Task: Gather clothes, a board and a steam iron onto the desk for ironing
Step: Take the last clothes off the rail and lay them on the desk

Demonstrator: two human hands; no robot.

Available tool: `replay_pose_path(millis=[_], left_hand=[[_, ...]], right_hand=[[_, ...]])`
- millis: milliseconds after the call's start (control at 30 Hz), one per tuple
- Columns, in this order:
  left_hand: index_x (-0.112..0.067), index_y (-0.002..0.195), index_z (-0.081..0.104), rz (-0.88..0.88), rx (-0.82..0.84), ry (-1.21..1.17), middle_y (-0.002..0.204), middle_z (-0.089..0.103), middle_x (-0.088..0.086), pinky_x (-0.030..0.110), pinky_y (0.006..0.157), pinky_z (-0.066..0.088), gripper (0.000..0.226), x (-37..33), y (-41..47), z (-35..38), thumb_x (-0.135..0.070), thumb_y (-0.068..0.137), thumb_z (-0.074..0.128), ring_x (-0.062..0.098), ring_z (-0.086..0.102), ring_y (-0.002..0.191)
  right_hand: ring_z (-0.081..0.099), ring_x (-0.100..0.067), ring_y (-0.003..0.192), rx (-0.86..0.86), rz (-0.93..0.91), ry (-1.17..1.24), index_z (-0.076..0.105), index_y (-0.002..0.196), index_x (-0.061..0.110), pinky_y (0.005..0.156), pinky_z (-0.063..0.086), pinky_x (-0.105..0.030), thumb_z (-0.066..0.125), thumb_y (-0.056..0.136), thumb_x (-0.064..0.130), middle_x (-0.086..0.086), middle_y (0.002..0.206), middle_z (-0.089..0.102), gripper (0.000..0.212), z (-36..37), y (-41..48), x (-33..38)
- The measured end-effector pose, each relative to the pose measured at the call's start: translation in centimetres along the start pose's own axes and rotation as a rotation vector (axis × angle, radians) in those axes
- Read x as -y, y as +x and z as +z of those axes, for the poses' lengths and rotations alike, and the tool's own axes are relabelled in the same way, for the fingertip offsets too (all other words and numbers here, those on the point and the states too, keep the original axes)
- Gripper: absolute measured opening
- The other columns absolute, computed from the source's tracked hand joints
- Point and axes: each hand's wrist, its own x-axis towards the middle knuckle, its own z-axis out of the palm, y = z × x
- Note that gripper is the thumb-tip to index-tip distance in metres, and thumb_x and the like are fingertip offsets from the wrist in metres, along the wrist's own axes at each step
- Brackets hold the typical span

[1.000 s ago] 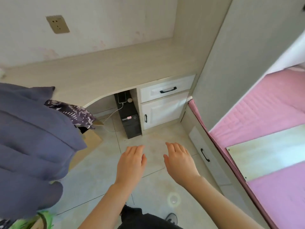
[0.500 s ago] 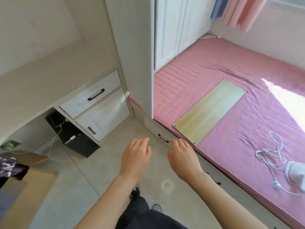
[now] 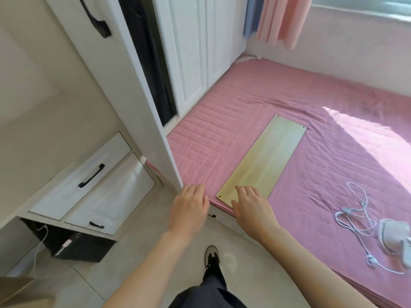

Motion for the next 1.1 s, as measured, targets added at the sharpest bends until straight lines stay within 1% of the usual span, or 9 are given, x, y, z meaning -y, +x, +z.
replay_pose_path(millis=[167, 333, 433, 500, 600, 733, 833, 1000, 1100], left_hand=[[-0.014, 0.127, 0.054, -0.011, 0.011, 0.052, 0.118, 0.062, -0.001, 0.032, 0.090, 0.048, 0.034, 1.0, 7.4, -0.6, -0.024, 0.096, 0.046, 0.017, 0.053, 0.109], [-0.011, 0.115, 0.057, -0.007, -0.026, 0.096, 0.104, 0.063, 0.002, 0.030, 0.075, 0.046, 0.025, 1.4, 14.3, -1.6, -0.019, 0.094, 0.048, 0.018, 0.052, 0.095], [-0.011, 0.114, 0.057, -0.045, -0.058, 0.124, 0.105, 0.062, 0.003, 0.027, 0.070, 0.042, 0.024, 1.9, 18.1, -2.2, -0.018, 0.093, 0.048, 0.018, 0.051, 0.096], [-0.010, 0.118, 0.056, -0.076, -0.076, 0.136, 0.107, 0.061, 0.004, 0.029, 0.072, 0.044, 0.027, 2.3, 20.2, -2.5, -0.017, 0.093, 0.048, 0.019, 0.051, 0.098], [-0.010, 0.121, 0.054, -0.127, -0.093, 0.146, 0.111, 0.061, 0.004, 0.031, 0.079, 0.046, 0.030, 2.7, 22.6, -2.8, -0.018, 0.094, 0.046, 0.019, 0.051, 0.101], [-0.011, 0.122, 0.055, -0.205, -0.158, 0.137, 0.112, 0.062, 0.004, 0.031, 0.081, 0.045, 0.031, 2.9, 25.2, -3.3, -0.018, 0.093, 0.049, 0.019, 0.052, 0.101], [-0.011, 0.122, 0.057, -0.257, -0.247, 0.109, 0.115, 0.064, 0.004, 0.031, 0.085, 0.047, 0.031, 3.1, 27.8, -4.0, -0.015, 0.092, 0.051, 0.020, 0.055, 0.102], [-0.012, 0.126, 0.056, -0.342, -0.390, 0.102, 0.121, 0.063, 0.004, 0.034, 0.094, 0.047, 0.034, 3.8, 33.9, -6.4, -0.015, 0.093, 0.055, 0.022, 0.054, 0.115], [-0.012, 0.126, 0.057, -0.411, -0.458, 0.120, 0.123, 0.064, 0.005, 0.035, 0.093, 0.049, 0.033, 4.6, 37.9, -8.3, -0.019, 0.094, 0.054, 0.022, 0.055, 0.116]], right_hand=[[0.043, -0.029, 0.124, 0.008, -0.010, -0.002, 0.041, 0.132, 0.011, 0.101, 0.036, -0.034, 0.036, 0.098, 0.029, -0.008, 0.131, 0.051, 0.038, -2.3, 7.8, -0.4], [0.043, -0.027, 0.124, -0.027, -0.037, -0.002, 0.043, 0.129, 0.012, 0.101, 0.036, -0.034, 0.035, 0.100, 0.032, -0.006, 0.130, 0.052, 0.036, -4.4, 13.9, -0.9], [0.043, -0.027, 0.124, -0.045, -0.060, 0.000, 0.044, 0.129, 0.011, 0.101, 0.036, -0.034, 0.036, 0.100, 0.032, -0.007, 0.130, 0.052, 0.037, -5.7, 17.1, -1.2], [0.044, -0.027, 0.123, -0.054, -0.094, -0.016, 0.044, 0.130, 0.011, 0.102, 0.036, -0.034, 0.037, 0.099, 0.031, -0.007, 0.129, 0.052, 0.038, -6.4, 19.3, -1.3], [0.045, -0.028, 0.121, -0.063, -0.141, -0.040, 0.045, 0.130, 0.010, 0.101, 0.037, -0.034, 0.038, 0.099, 0.031, -0.008, 0.127, 0.053, 0.037, -7.5, 22.5, -1.3], [0.045, -0.029, 0.122, -0.076, -0.196, -0.045, 0.044, 0.131, 0.009, 0.099, 0.038, -0.035, 0.039, 0.099, 0.031, -0.009, 0.128, 0.053, 0.039, -9.2, 27.0, -0.9], [0.045, -0.029, 0.121, -0.095, -0.265, -0.063, 0.045, 0.129, 0.008, 0.098, 0.039, -0.035, 0.038, 0.100, 0.029, -0.010, 0.127, 0.053, 0.037, -10.7, 30.7, -0.6], [0.048, -0.031, 0.118, -0.132, -0.404, -0.094, 0.052, 0.124, 0.005, 0.097, 0.042, -0.036, 0.040, 0.099, 0.022, -0.011, 0.123, 0.054, 0.032, -14.5, 37.2, 0.3], [0.050, -0.031, 0.116, -0.174, -0.489, -0.064, 0.051, 0.123, 0.004, 0.097, 0.043, -0.036, 0.041, 0.098, 0.021, -0.010, 0.119, 0.056, 0.031, -17.1, 41.2, 1.3]])
